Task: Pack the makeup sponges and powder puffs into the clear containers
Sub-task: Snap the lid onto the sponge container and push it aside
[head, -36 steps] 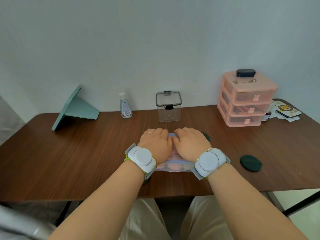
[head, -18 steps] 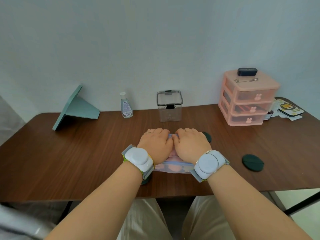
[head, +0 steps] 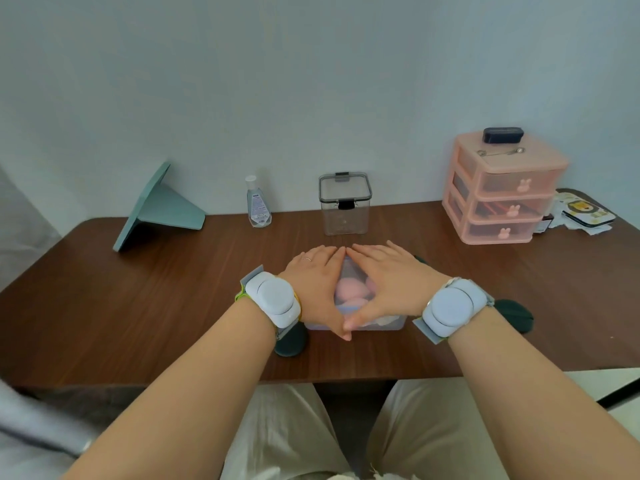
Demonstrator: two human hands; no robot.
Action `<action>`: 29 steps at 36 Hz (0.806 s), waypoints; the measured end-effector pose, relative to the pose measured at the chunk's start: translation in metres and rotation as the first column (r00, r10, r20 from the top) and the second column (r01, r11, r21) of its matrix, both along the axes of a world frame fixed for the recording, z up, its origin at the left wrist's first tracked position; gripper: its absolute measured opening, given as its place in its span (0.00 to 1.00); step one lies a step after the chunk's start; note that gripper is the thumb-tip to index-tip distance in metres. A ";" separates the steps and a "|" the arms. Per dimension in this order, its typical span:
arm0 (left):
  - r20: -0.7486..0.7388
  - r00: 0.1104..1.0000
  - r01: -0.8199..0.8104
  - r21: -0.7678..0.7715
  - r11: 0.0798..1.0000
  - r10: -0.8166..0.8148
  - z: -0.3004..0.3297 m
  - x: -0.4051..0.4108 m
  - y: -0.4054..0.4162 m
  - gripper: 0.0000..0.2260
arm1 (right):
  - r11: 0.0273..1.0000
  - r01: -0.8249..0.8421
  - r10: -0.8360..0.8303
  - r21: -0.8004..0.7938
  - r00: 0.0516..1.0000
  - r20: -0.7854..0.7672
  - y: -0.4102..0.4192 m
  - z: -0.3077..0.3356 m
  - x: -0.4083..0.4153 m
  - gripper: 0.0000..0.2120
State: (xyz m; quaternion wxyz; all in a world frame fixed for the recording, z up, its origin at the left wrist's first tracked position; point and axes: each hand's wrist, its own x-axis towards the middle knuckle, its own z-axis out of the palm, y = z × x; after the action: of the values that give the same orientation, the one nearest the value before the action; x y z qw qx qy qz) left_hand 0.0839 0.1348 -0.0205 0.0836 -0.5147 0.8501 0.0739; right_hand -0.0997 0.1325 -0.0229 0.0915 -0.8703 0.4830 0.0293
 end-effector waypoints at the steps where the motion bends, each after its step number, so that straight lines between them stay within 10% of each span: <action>1: 0.013 1.000 -0.002 0.003 1.000 0.002 0.003 -0.001 -0.001 0.61 | 1.000 -0.012 0.012 0.000 1.000 -0.017 -0.001 0.001 -0.001 0.62; 23: 0.002 1.000 -0.014 -0.088 0.996 0.014 -0.001 -0.002 0.004 0.54 | 0.996 0.028 -0.030 -0.085 0.999 -0.017 0.007 0.000 0.005 0.53; 29: -0.040 0.999 0.006 -0.189 0.982 -0.014 -0.009 -0.002 0.008 0.44 | 0.943 0.329 -0.334 0.055 0.932 0.139 0.023 -0.002 0.002 0.60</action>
State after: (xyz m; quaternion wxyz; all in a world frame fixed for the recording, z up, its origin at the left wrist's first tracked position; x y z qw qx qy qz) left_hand 0.0816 0.1427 -0.0293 0.0173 -0.5142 0.8575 0.0030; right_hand -0.0981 0.1559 -0.0245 0.1437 -0.7746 0.6144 -0.0431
